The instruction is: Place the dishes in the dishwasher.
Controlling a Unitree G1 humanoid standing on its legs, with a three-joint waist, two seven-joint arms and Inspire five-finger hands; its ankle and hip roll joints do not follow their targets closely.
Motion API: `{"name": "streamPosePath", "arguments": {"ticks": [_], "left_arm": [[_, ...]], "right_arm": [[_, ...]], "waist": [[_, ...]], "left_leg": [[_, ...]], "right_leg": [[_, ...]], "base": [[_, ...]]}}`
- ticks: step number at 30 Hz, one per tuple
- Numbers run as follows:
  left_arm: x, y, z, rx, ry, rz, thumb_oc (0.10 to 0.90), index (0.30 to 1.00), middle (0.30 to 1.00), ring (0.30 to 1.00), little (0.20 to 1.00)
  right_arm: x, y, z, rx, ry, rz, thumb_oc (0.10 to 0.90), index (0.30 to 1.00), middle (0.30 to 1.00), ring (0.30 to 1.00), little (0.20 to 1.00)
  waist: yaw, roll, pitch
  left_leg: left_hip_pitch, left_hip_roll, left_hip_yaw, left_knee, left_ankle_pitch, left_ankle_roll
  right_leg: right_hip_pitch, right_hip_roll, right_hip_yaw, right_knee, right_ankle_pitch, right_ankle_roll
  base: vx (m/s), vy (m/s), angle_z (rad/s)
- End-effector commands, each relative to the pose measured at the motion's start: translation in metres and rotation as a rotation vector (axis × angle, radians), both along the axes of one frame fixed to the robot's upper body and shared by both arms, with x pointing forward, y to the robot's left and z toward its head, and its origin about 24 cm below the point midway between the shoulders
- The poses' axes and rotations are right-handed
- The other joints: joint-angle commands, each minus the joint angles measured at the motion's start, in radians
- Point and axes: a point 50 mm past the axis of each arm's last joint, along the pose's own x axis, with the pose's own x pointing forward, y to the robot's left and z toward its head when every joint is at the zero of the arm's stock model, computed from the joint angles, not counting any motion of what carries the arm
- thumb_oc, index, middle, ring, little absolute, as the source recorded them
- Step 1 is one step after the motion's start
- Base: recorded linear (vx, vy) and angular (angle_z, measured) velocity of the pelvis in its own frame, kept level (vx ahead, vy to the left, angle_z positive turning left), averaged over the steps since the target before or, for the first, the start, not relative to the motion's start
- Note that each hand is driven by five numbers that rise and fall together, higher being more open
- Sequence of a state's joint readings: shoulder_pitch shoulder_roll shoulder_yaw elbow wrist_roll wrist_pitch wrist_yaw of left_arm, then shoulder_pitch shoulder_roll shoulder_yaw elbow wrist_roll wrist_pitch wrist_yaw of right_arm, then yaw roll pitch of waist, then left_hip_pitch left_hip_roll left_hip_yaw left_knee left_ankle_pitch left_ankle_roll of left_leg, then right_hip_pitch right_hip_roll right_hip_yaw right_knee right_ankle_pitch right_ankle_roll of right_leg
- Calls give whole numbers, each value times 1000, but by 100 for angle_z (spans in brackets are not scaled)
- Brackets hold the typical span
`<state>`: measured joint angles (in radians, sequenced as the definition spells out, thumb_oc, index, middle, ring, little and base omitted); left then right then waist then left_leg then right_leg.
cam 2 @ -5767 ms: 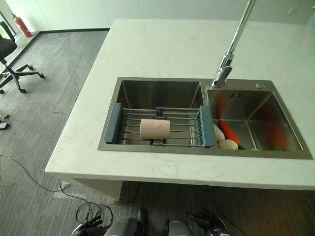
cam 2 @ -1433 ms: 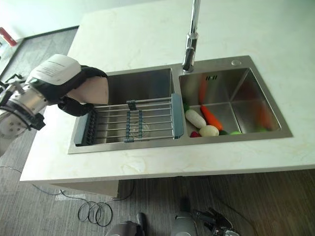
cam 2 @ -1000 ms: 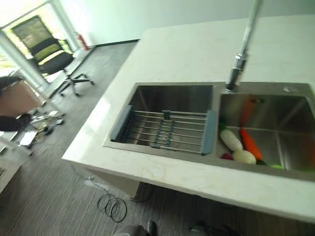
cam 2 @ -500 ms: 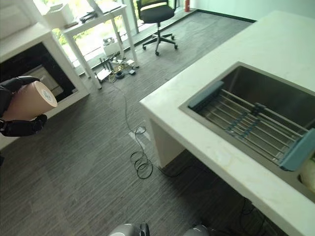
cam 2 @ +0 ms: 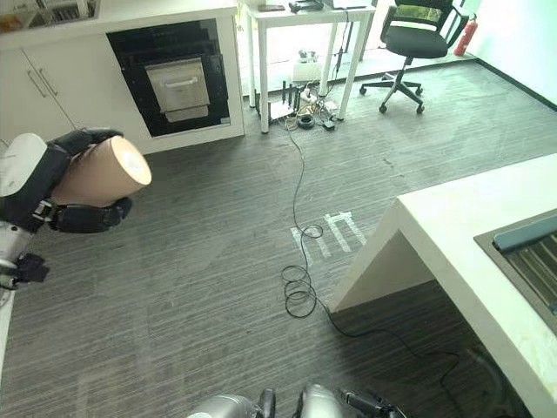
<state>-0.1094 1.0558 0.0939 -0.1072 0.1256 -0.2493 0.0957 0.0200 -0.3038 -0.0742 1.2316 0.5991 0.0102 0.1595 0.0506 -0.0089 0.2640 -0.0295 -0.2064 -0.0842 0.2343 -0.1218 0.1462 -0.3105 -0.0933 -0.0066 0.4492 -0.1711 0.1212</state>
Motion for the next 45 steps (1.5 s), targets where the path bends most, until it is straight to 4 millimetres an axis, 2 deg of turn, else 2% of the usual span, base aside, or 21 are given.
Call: {"name": "streamPosePath", "arguments": {"ticks": [1, 4, 5, 7, 8, 10, 11, 13, 14, 15, 17, 20, 24, 26, 28, 29, 30, 34, 36, 37, 45], "left_arm": [[-11, 9, 58, 2, -262, 10, 400, 300, 300, 300, 300], [-14, 13, 57, -2, -262, 19, 400, 300, 300, 300, 300], [-16, 11, 56, 3, -265, 17, 400, 300, 300, 300, 300], [-16, 10, 55, 3, -271, 29, 400, 300, 300, 300, 300], [-17, 9, 55, 0, -277, 31, 400, 300, 300, 300, 300], [-19, 11, 58, -22, -294, 37, 400, 300, 300, 300, 300], [-22, 12, 61, -50, -304, 25, 400, 300, 300, 300, 300], [-21, 12, 63, -54, -304, 17, 400, 300, 300, 300, 300], [-21, 12, 64, -58, -304, 11, 400, 300, 300, 300, 300], [-21, 12, 65, -61, -303, 11, 400, 300, 300, 300, 300], [-19, 13, 64, -70, -304, 13, 400, 300, 300, 300, 300], [-17, 6, 59, -70, -302, -22, 400, 300, 300, 300, 300], [-18, 0, 45, -54, -297, -54, 400, 300, 300, 300, 300], [-21, -2, 41, -35, -295, -61, 400, 300, 300, 300, 300], [-21, -3, 41, -9, -295, -62, 400, 300, 300, 300, 300], [-21, -3, 41, -9, -295, -62, 400, 300, 300, 300, 300], [-18, -2, 49, -1, -290, -59, 400, 300, 300, 300, 300], [-15, -3, 62, 12, -312, -43, 400, 300, 300, 300, 300], [-12, -2, 75, 12, -324, -41, 400, 300, 300, 300, 300], [-13, -1, 75, 4, -313, -48, 400, 300, 300, 300, 300], [-18, -4, 77, -1, -286, -57, 400, 300, 300, 300, 300]], "right_arm": [[8, -23, 10, -91, -38, 37, 800, 900, 900, 900, 900], [6, -23, 10, -98, -16, 70, 800, 900, 900, 900, 900], [5, -25, 10, -93, -16, 76, 800, 900, 900, 900, 900], [11, -24, 12, -96, -28, 102, 800, 900, 900, 900, 900], [15, -25, 14, -97, -36, 101, 800, 900, 900, 900, 900], [20, -28, 17, -107, -45, 116, 800, 900, 900, 900, 900], [22, -33, 19, -123, -45, 107, 800, 900, 900, 900, 900], [21, -36, 19, -123, -41, 85, 800, 900, 900, 900, 900], [21, -37, 19, -126, -26, 82, 800, 900, 900, 900, 900], [21, -37, 19, -130, -18, 88, 800, 900, 900, 900, 900], [17, -39, 18, -139, 9, 91, 800, 900, 900, 900, 900], [5, -40, 16, -127, 40, 61, 800, 900, 900, 900, 900], [9, -34, 14, -78, 1, 8, 800, 900, 900, 900, 900], [8, -23, 10, -33, -13, -33, 800, 900, 900, 900, 900], [5, -9, 4, -6, -24, 13, 800, 900, 900, 900, 900], [5, -9, 4, -6, -24, 13, 800, 900, 900, 900, 900], [4, 1, 2, 29, -43, 22, 800, 900, 900, 900, 900], [7, 1, 2, 31, -55, 43, 800, 900, 900, 900, 900], [6, -3, 3, 28, -49, 53, 800, 900, 900, 900, 900], [3, -5, 3, 29, -45, 64, 800, 900, 900, 900, 900], [5, -17, 9, -1, -48, 60, 800, 900, 900, 900, 900]], "waist": [[-44, 41, -11], [-40, 39, -14], [-42, 39, -17], [-45, 44, -18], [-46, 45, -15], [-45, 51, -1], [-36, 45, 23], [-31, 49, 26], [-28, 56, 28], [-25, 55, 30], [-13, 67, 34], [7, 87, 46], [20, 96, 22], [33, 99, 5], [10, 125, 1], [10, 125, 2], [-17, 135, 12], [-39, 123, 24], [-51, 103, 24], [-43, 89, 10], [-32, 76, -35]], "left_leg": [[52, 88, 50, 66, -199, -56], [59, 91, 43, 66, -194, -61], [76, 101, 26, 66, -186, -71], [119, 119, 29, 66, -143, -96], [134, 130, 38, 77, -70, -118], [77, 132, 48, 248, 3, -156], [-68, 137, 104, 448, 46, -178], [-105, 149, 122, 417, 30, -170], [-118, 169, 143, 296, 32, -162], [-112, 171, 148, 245, 43, -162], [-131, 181, 124, 81, 112, -186], [-266, 212, 135, 66, 149, -226], [-260, 197, 112, 66, 108, -215], [-234, 187, 99, 66, 80, -195], [-159, 183, 57, 66, 19, -150], [-159, 183, 57, 66, 19, -150], [-100, 176, 37, 66, -22, -118], [-76, 191, 34, 66, -54, -128], [-75, 208, 41, 66, -83, -138], [-77, 231, 61, 66, -84, -155], [-97, 297, 103, 66, -69, -208]], "right_leg": [[94, -36, -19, -149, 113, 57], [112, -21, -27, -149, 94, 35], [133, -8, -29, -149, 74, 12], [158, -2, -52, -149, 48, -17], [170, 3, -56, -149, 36, -29], [196, 10, -67, -149, 22, -47], [237, 8, -80, -149, 8, -75], [248, 11, -89, -149, 2, -75], [264, 14, -91, -149, -11, -73], [273, 13, -86, -149, -19, -72], [305, 32, -60, -149, -47, -67], [364, 55, -57, -149, -84, -70], [388, 43, -47, -149, -104, -55], [429, 25, -70, -149, -113, -38], [414, 17, -113, -80, 9, 3], [411, 16, -113, -73, 7, 4], [286, -2, -138, 57, 55, 13], [244, -62, -132, -149, 87, 25], [196, -95, -62, -149, 74, 53], [193, -104, -75, -149, 53, 60], [200, -90, -103, -149, -7, 36]], "base": [[339, -122, 44], [387, -186, 31], [594, -289, 52], [458, -219, 46], [216, -123, 19], [292, -154, 11], [347, -139, 8], [289, -9, 24], [298, 120, 9], [389, 196, -7], [328, 188, -14], [278, 199, -30], [199, 239, -38], [241, 228, -92], [238, 224, -40], [157, 104, 9], [71, -28, 14], [76, -165, 21], [151, -378, 20], [179, -429, 29], [86, -153, 7]]}}
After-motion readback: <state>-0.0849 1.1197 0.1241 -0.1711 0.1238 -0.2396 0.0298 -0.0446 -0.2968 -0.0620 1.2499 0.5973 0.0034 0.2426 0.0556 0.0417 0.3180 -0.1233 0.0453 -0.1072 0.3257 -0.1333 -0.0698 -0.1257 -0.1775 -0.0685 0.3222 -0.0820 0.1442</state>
